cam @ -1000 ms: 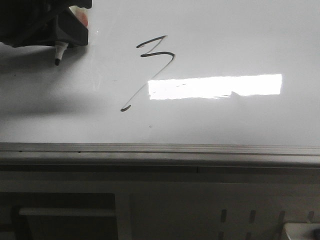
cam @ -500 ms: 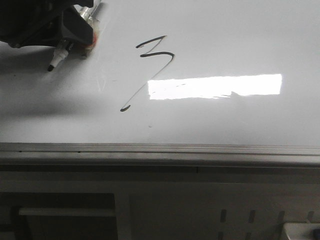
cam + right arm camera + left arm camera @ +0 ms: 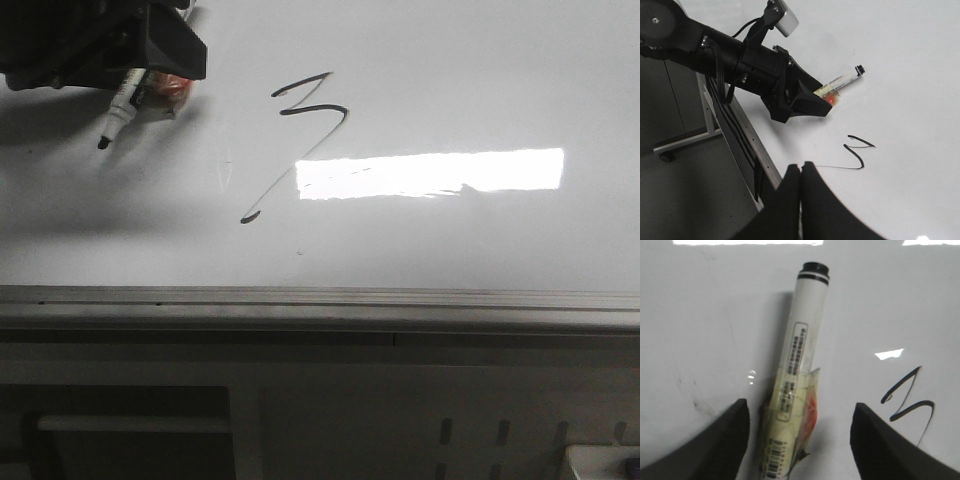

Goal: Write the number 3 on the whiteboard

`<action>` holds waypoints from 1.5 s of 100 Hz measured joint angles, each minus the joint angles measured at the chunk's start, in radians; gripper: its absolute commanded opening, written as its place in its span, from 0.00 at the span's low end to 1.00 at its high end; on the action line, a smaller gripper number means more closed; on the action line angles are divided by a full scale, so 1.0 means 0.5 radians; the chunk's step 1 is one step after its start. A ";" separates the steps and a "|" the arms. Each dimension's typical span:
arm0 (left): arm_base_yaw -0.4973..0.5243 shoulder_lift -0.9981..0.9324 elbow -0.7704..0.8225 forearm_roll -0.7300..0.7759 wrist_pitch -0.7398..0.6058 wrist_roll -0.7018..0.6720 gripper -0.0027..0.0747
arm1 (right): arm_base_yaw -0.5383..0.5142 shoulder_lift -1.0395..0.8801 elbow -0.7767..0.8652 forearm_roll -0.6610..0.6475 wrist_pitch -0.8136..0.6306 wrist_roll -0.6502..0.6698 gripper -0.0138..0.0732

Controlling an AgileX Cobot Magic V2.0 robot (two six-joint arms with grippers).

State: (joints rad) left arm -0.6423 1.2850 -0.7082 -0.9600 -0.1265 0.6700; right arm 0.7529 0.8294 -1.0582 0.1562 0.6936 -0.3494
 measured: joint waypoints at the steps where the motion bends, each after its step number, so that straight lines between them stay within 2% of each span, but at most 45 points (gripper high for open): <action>1: 0.000 0.000 0.000 0.000 0.000 0.000 0.70 | 0.000 0.000 0.000 0.000 0.000 0.000 0.08; 44: 0.017 -0.156 0.033 -0.022 -0.023 0.008 0.71 | 0.000 0.000 0.000 0.000 -0.003 0.003 0.08; 65: 0.030 -0.439 0.046 -0.040 0.088 0.008 0.63 | 0.000 0.000 0.000 0.000 -0.016 0.003 0.08; 77: 0.030 -0.634 0.046 0.015 0.180 0.008 0.47 | 0.000 0.000 0.000 0.000 -0.047 0.003 0.08; 82: 0.030 -0.716 0.046 0.064 0.225 0.008 0.35 | 0.000 0.000 0.004 0.000 -0.056 0.003 0.08; 92: 0.030 -0.900 0.061 0.171 0.308 0.008 0.04 | 0.000 -0.016 0.045 0.000 -0.096 0.003 0.08; 94: 0.030 -0.938 0.065 0.189 0.324 0.008 0.01 | 0.000 -0.024 0.065 0.000 -0.109 0.003 0.08; 108: 0.030 -1.199 0.176 0.328 0.388 0.008 0.01 | 0.000 -0.131 0.315 0.000 -0.336 0.003 0.08; 128: 0.030 -1.536 0.454 0.609 0.542 0.008 0.01 | 0.000 -0.396 0.884 0.000 -0.917 0.003 0.08; 141: 0.030 -1.698 0.629 0.659 0.597 0.008 0.01 | 0.000 -0.584 1.212 0.000 -1.324 0.003 0.08; 150: 0.030 -1.760 0.698 0.666 0.607 0.008 0.01 | 0.000 -0.675 1.388 0.000 -1.500 0.003 0.08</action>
State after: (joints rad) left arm -0.6273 0.4049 -0.3590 -0.6272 0.1769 0.6738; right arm 0.7529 0.4917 -0.3643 0.1562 -0.0562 -0.3477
